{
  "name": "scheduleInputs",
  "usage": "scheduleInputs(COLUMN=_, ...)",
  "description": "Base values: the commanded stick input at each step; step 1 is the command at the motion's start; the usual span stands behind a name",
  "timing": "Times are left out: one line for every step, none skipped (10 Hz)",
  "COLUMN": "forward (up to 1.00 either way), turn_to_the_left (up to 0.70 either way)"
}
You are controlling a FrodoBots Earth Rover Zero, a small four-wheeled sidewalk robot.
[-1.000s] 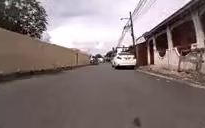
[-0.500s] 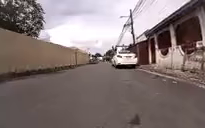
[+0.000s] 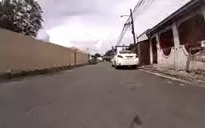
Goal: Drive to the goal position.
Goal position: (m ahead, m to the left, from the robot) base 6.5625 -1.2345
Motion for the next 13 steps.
scheduleInputs(forward=0.70, turn_to_the_left=0.00)
scheduleInputs(forward=0.70, turn_to_the_left=0.00)
scheduleInputs(forward=0.70, turn_to_the_left=0.00)
scheduleInputs(forward=0.70, turn_to_the_left=0.00)
scheduleInputs(forward=0.70, turn_to_the_left=0.00)
scheduleInputs(forward=0.70, turn_to_the_left=0.00)
scheduleInputs(forward=0.70, turn_to_the_left=0.00)
scheduleInputs(forward=0.70, turn_to_the_left=0.00)
scheduleInputs(forward=0.70, turn_to_the_left=0.00)
scheduleInputs(forward=0.70, turn_to_the_left=0.00)
scheduleInputs(forward=0.70, turn_to_the_left=0.00)
scheduleInputs(forward=0.70, turn_to_the_left=0.00)
scheduleInputs(forward=0.70, turn_to_the_left=0.00)
